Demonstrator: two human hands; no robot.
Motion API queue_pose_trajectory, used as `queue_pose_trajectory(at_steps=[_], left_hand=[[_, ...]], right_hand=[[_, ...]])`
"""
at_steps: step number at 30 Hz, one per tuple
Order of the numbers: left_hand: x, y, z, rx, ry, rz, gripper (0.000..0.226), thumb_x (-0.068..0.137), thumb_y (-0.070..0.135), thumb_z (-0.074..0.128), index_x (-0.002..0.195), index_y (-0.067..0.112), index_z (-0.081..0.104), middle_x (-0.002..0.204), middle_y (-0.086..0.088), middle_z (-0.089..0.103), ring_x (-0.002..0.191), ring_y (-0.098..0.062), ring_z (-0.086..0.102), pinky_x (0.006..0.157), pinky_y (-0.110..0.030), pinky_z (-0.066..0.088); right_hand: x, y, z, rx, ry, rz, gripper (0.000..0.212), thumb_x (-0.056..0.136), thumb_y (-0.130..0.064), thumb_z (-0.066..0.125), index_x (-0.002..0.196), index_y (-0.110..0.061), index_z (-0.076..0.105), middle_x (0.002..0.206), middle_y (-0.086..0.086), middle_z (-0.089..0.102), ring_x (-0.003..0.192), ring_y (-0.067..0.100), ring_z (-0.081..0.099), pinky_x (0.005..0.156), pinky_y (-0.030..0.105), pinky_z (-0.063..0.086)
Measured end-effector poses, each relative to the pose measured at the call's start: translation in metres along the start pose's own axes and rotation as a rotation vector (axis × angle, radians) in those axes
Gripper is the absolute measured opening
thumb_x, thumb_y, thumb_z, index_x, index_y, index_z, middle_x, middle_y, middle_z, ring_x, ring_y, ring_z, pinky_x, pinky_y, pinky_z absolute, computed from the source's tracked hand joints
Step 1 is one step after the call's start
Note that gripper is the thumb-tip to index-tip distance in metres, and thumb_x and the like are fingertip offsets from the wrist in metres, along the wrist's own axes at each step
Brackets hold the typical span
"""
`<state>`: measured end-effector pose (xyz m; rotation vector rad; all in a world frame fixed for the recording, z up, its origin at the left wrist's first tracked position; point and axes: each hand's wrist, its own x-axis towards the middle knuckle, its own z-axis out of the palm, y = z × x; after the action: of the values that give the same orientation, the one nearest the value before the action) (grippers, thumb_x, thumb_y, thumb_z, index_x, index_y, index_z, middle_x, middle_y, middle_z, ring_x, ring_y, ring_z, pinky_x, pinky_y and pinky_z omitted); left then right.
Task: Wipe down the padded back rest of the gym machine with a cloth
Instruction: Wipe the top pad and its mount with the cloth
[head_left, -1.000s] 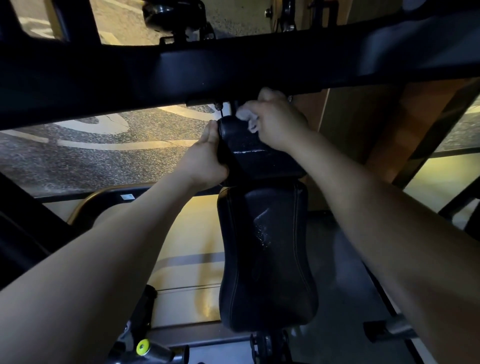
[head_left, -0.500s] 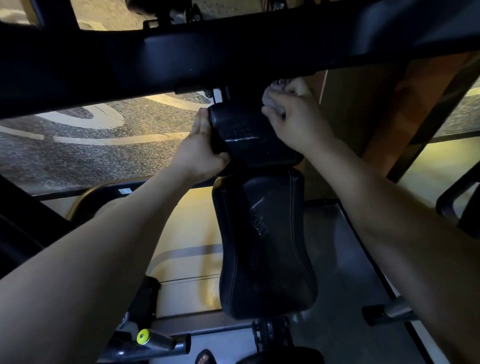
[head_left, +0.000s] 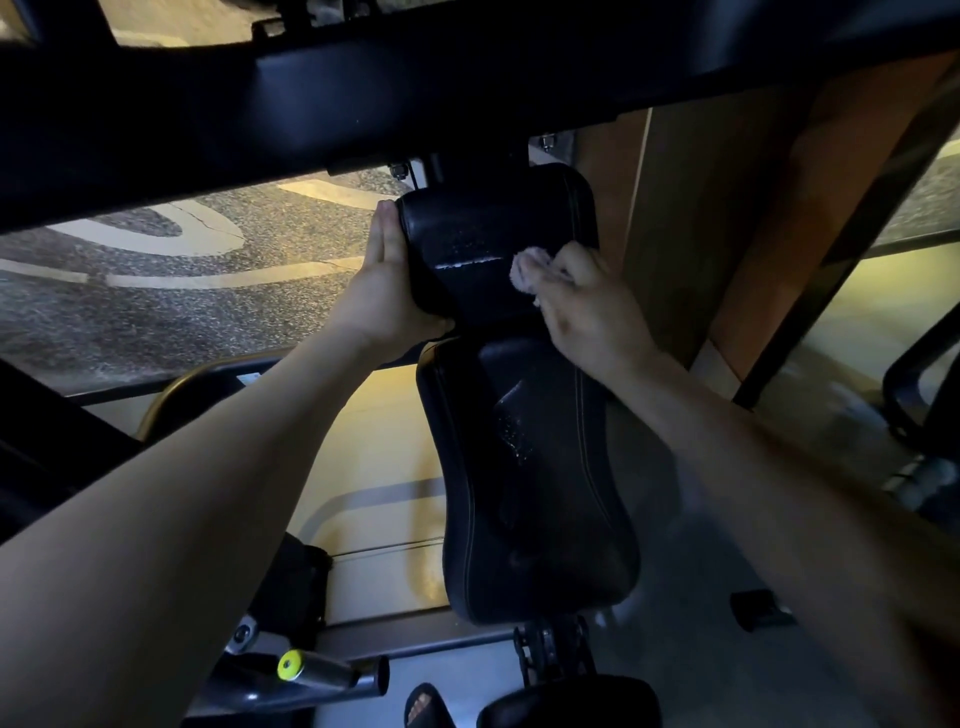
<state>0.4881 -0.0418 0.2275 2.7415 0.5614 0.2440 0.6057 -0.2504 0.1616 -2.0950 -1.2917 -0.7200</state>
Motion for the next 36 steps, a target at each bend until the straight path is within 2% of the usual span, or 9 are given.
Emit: queue_pose_trajectory(at_steps=[1,5,9,13,16,19,24,29,36], left_hand=[[0.000,0.000,0.001,0.000,0.003,0.000,0.137,0.077,0.025,0.086,0.157,0.016,-0.024,0.168,0.003,-0.023,0.130,-0.034,0.053,0.096,-0.036,0.045],[0.001,0.002,0.005,-0.007,0.016,-0.012,0.132,0.081,0.021,0.083,0.157,0.015,-0.024,0.167,0.002,-0.024,0.128,-0.035,0.055,0.095,-0.038,0.046],[0.001,0.001,0.006,0.018,0.038,-0.031,0.131,0.081,0.025,0.082,0.158,0.017,-0.024,0.168,0.004,-0.021,0.119,-0.035,0.060,0.078,-0.037,0.046],[0.000,0.000,0.008,-0.001,0.047,-0.032,0.133,0.079,0.024,0.083,0.157,0.020,-0.024,0.168,0.006,-0.021,0.111,-0.035,0.063,0.079,-0.041,0.052],[0.001,0.000,0.010,-0.021,0.061,-0.019,0.133,0.079,0.023,0.083,0.158,0.019,-0.023,0.168,0.005,-0.020,0.119,-0.035,0.060,0.086,-0.042,0.052],[0.001,-0.001,0.011,-0.022,0.067,-0.022,0.132,0.079,0.024,0.083,0.158,0.019,-0.023,0.169,0.004,-0.019,0.122,-0.035,0.059,0.083,-0.038,0.049],[0.000,-0.001,0.010,-0.017,0.057,-0.020,0.132,0.079,0.023,0.082,0.158,0.019,-0.023,0.168,0.004,-0.019,0.118,-0.034,0.061,0.085,-0.043,0.053],[0.000,-0.002,0.010,-0.009,0.059,-0.009,0.131,0.080,0.024,0.082,0.158,0.018,-0.023,0.168,0.004,-0.020,0.119,-0.034,0.060,0.081,-0.042,0.052],[0.006,-0.008,0.020,-0.024,0.088,0.023,0.126,0.082,0.020,0.080,0.158,0.017,-0.021,0.169,0.001,-0.019,0.107,-0.038,0.064,0.075,-0.042,0.051]], right_hand=[[0.009,0.003,-0.004,-0.005,0.000,0.023,0.027,0.106,-0.014,0.043,0.128,-0.010,0.059,0.096,0.014,0.052,0.083,0.028,0.052,0.069,0.041,0.049],[0.037,0.010,-0.014,-0.044,0.158,0.091,0.037,0.099,-0.006,0.050,0.134,-0.004,0.060,0.109,0.018,0.057,0.092,0.023,0.053,0.075,0.018,0.038],[0.005,-0.003,0.015,-0.057,0.089,0.008,0.026,0.102,-0.004,0.044,0.123,-0.003,0.059,0.098,0.011,0.051,0.084,0.024,0.051,0.075,0.037,0.050],[-0.008,0.006,0.012,-0.155,-0.065,-0.115,0.037,0.099,-0.003,0.049,0.136,-0.004,0.056,0.105,0.015,0.051,0.091,0.030,0.051,0.063,0.038,0.047],[0.009,0.017,-0.001,-0.175,0.039,0.004,0.034,0.102,-0.012,0.046,0.134,-0.006,0.056,0.107,0.016,0.051,0.088,0.029,0.052,0.068,0.042,0.048],[0.002,0.000,0.014,-0.156,0.139,0.165,0.035,0.098,-0.006,0.052,0.132,-0.006,0.059,0.102,0.014,0.053,0.084,0.028,0.053,0.068,0.037,0.048],[-0.016,0.008,0.009,-0.188,0.070,0.024,0.035,0.100,-0.012,0.055,0.135,-0.012,0.061,0.100,0.011,0.055,0.084,0.029,0.055,0.057,0.037,0.050],[-0.019,-0.005,0.020,-0.139,0.183,0.262,0.037,0.102,-0.015,0.050,0.138,-0.009,0.055,0.109,0.018,0.053,0.077,0.027,0.055,0.059,0.042,0.054],[-0.016,-0.013,0.016,-0.044,0.208,0.307,0.033,0.099,-0.010,0.050,0.131,-0.010,0.059,0.120,0.018,0.051,0.086,0.028,0.059,0.066,0.042,0.058]])
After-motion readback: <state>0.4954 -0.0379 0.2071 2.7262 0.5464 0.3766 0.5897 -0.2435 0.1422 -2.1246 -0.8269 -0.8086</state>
